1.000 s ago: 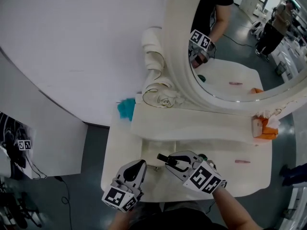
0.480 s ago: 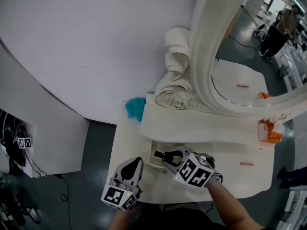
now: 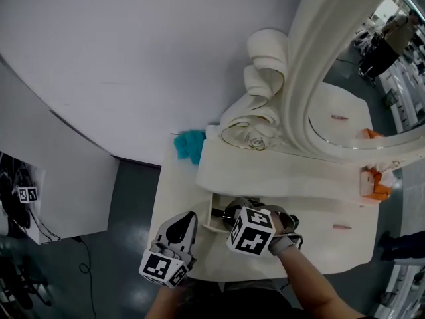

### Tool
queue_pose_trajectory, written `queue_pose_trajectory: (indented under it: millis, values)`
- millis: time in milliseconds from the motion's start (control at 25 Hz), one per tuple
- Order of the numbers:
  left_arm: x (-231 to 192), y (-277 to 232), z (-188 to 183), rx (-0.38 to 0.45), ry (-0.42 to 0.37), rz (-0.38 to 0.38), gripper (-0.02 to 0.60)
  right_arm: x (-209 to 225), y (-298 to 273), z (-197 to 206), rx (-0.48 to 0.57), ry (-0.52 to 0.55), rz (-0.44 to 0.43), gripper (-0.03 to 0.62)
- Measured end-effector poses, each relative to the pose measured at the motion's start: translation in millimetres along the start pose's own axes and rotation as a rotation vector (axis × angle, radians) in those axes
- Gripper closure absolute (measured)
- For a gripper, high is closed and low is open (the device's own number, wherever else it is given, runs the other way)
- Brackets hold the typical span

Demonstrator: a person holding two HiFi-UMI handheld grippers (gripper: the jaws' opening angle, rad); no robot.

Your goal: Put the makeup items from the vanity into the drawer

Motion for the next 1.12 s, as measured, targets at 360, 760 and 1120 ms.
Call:
queue_pose_trajectory:
  millis: [360, 760, 1120]
  values:
    - [-10.2, 4.3, 2.6, 0.007, 0.031, -0.014, 0.566, 1.9, -13.0, -5.8, -0.084, 0.025, -0.027, 0.484]
    - [-8.1, 3.7, 4.6, 0.003, 0.029, 0.002, 0.566, 1.8, -12.4, -5.7, -0.066, 0.000, -0.027, 0.476]
    - [-3.6, 2.7, 4.6, 0.001, 0.024, 0.013, 0.566, 2.4, -4.8, -0.5, -0.035, -0.021, -0.020, 0.454]
Point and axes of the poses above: the fingertips, and each gripper's own axes: y backward along the fingers, x to its right, z out of its underside, the point moved 8 cm from there along y, backward along the fingers, and after that the axes turned 11 degrees about -x, right-handed, at the moved point
